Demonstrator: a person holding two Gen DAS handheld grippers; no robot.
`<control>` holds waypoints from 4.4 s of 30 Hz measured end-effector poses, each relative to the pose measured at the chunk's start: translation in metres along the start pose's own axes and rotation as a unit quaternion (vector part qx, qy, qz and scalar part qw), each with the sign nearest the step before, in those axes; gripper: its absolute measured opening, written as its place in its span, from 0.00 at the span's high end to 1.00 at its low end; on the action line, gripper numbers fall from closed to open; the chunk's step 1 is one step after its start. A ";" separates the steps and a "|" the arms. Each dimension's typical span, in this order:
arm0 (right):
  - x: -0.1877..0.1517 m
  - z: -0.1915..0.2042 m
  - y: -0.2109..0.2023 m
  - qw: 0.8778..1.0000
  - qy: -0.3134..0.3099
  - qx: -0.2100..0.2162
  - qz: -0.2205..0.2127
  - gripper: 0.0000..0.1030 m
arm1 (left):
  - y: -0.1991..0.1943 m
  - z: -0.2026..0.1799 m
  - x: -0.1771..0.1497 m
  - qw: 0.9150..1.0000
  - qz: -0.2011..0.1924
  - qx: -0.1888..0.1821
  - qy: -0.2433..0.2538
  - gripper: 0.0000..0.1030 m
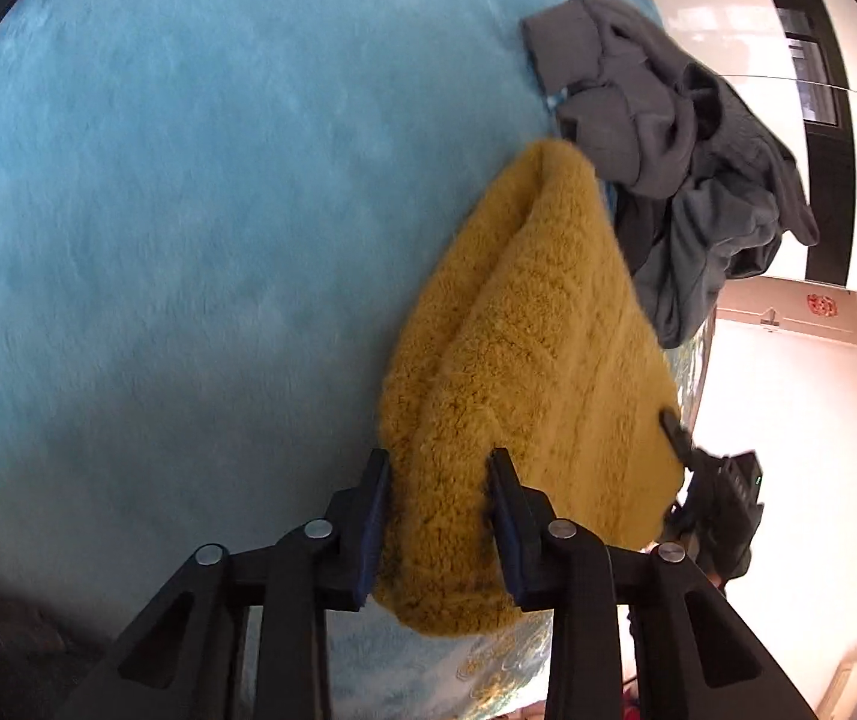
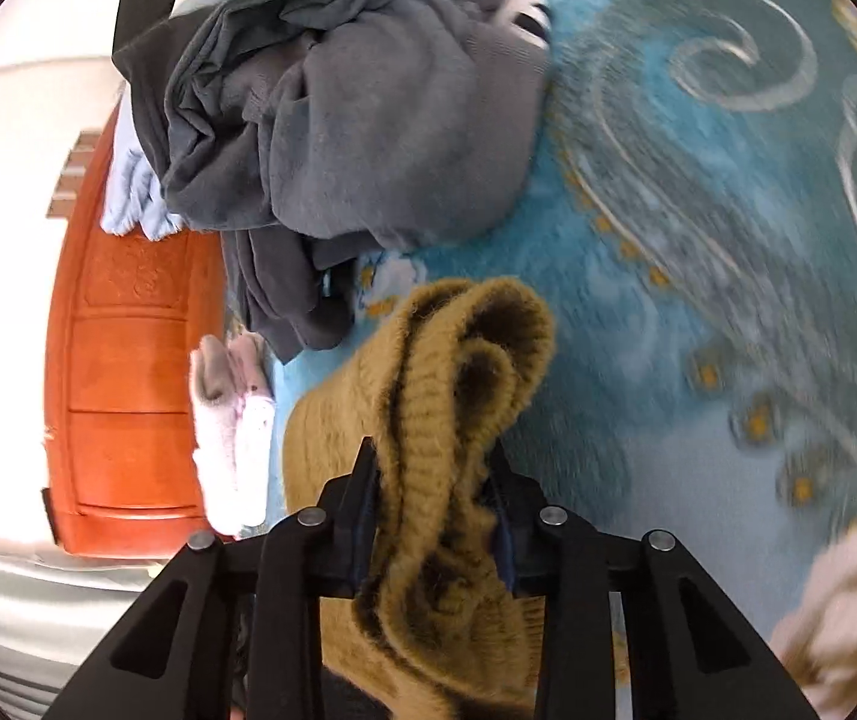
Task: Fold clothes
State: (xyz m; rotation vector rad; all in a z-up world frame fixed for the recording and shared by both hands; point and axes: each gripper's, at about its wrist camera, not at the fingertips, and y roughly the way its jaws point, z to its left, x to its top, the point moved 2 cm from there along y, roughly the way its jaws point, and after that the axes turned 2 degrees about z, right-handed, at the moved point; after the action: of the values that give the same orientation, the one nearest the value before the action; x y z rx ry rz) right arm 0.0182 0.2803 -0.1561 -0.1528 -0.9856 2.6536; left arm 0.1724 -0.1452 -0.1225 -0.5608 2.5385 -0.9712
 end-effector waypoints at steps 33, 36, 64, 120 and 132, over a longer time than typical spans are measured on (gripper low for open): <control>-0.022 -0.017 -0.008 1.000 0.028 -0.001 0.001 0.66 | 0.002 -0.028 0.031 0.998 -0.021 -0.009 0.062 0.69; -0.026 0.000 -0.017 1.000 0.011 0.012 0.000 0.67 | -0.015 -0.043 0.020 0.995 -0.034 -0.001 0.092 0.69; -0.040 0.175 -0.064 0.986 -0.108 0.124 -0.023 0.67 | -0.205 -0.114 0.011 0.969 -0.162 -0.043 0.181 0.70; -0.002 0.481 0.346 0.913 -0.402 -0.001 0.065 0.74 | -0.371 0.147 0.248 0.945 -0.322 0.029 -0.045 0.54; -0.076 0.497 0.357 0.833 -0.541 -0.040 0.114 0.74 | -0.362 0.040 0.211 0.912 -0.339 0.177 0.148 0.49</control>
State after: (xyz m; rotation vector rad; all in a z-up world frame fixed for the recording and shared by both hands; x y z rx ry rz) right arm -0.0993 -0.3082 -0.0126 1.4473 -1.4071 2.8286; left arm 0.0945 -0.5167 0.0599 -1.3060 2.3303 -1.8292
